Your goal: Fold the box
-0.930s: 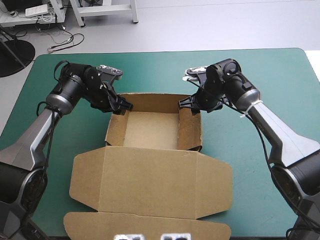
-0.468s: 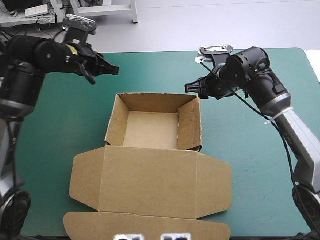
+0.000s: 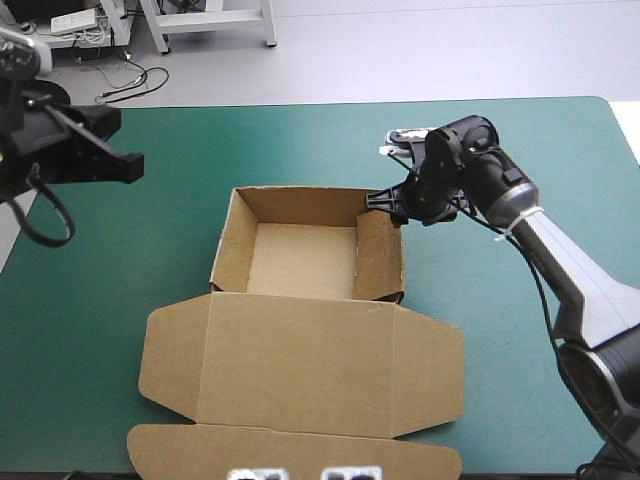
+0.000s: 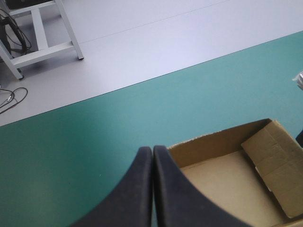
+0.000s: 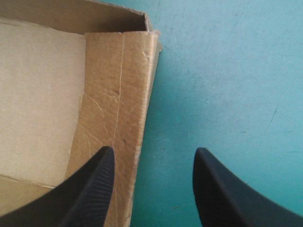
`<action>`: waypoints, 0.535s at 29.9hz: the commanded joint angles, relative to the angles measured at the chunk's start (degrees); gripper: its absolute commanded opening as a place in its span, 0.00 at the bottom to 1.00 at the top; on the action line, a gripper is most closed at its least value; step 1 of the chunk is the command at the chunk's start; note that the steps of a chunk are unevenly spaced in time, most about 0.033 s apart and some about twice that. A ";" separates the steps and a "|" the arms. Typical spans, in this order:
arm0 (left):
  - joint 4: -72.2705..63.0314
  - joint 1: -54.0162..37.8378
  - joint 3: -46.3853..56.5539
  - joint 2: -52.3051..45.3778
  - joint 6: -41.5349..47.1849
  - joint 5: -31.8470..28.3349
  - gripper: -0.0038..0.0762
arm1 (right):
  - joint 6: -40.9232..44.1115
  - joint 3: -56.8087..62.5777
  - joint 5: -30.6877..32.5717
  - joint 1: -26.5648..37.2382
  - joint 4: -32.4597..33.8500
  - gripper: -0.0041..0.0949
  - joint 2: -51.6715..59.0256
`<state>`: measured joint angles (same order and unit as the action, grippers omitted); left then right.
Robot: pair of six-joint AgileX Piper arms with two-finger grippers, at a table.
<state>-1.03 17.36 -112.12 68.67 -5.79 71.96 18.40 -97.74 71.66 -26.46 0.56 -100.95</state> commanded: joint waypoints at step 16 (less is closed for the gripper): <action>3.35 0.34 38.34 -26.09 0.47 1.37 0.04 | -7.05 -0.88 -2.32 0.42 -3.37 0.02 -7.83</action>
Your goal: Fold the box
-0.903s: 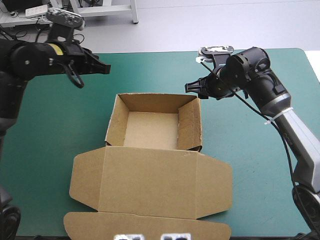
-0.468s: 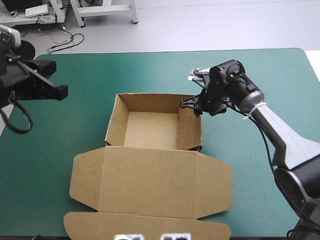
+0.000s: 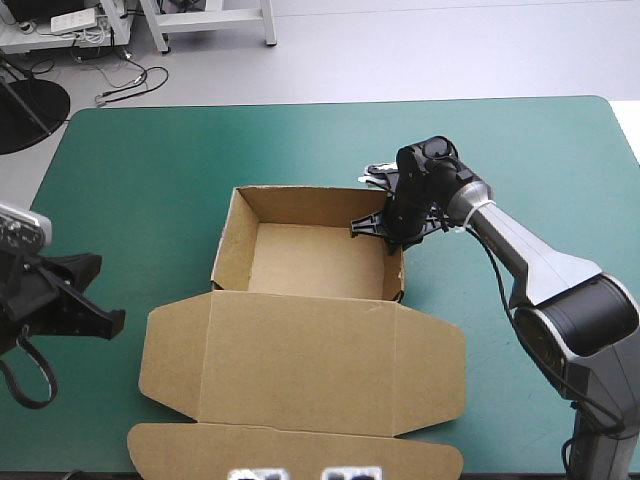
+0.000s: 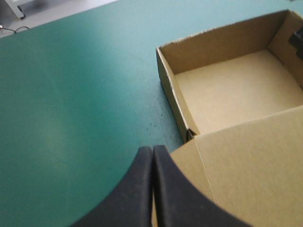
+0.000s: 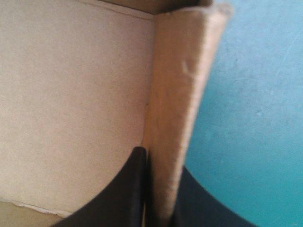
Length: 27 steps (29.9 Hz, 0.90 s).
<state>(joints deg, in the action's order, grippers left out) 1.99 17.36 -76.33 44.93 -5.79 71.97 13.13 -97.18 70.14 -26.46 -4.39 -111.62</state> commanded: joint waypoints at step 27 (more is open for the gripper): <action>4.80 0.34 7.27 -6.95 3.78 1.88 0.04 | -14.66 -1.95 1.05 50.62 11.72 0.02 14.25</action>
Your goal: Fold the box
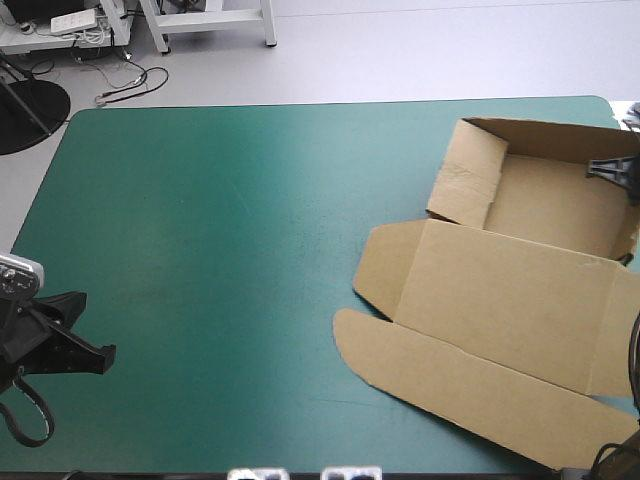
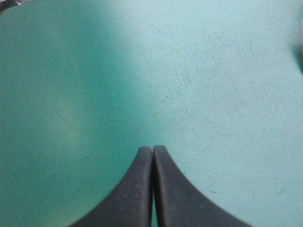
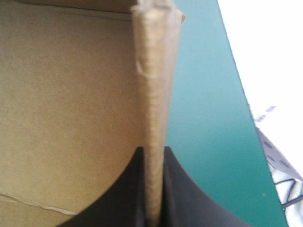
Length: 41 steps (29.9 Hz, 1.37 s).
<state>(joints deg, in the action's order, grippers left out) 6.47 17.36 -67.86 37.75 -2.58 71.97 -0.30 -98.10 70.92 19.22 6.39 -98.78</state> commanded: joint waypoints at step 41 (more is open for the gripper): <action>1.11 0.34 14.25 -5.69 0.49 -6.72 0.04 | -6.79 -0.25 0.78 8.06 -26.76 0.36 17.10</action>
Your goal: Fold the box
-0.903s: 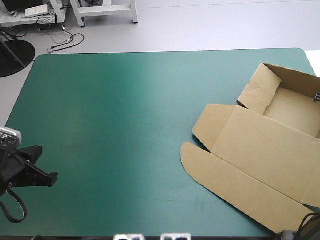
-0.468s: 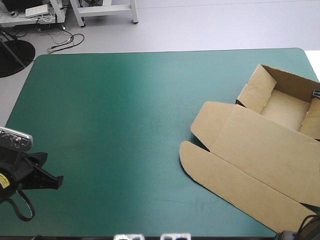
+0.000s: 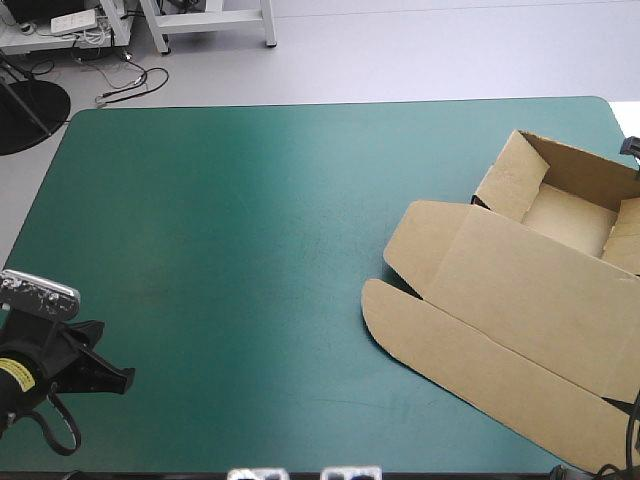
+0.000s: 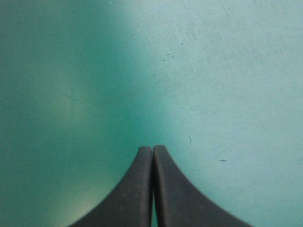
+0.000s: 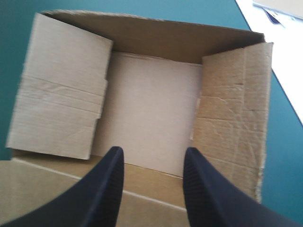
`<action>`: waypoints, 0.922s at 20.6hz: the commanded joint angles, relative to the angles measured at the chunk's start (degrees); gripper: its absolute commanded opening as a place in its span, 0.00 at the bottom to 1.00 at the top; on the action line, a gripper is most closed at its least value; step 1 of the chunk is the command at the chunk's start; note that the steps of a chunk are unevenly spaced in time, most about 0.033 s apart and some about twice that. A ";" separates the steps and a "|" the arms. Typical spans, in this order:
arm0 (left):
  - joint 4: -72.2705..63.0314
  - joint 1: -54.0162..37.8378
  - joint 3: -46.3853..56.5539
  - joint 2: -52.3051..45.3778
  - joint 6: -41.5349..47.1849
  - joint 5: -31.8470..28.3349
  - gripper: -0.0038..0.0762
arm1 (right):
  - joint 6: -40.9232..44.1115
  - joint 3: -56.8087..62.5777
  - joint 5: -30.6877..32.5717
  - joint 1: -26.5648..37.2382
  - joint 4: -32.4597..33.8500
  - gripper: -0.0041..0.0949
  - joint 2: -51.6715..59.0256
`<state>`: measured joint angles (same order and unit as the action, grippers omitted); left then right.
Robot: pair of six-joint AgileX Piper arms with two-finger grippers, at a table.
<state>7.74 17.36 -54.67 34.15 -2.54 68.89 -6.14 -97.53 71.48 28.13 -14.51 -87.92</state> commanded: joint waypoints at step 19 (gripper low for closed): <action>-14.55 0.34 24.65 -22.98 -8.75 -11.85 0.04 | -10.88 55.53 -8.50 -19.97 -0.41 0.02 59.64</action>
<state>-4.88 17.36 -28.96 10.57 -9.81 61.05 -15.71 -45.65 69.39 8.20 -15.34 -31.27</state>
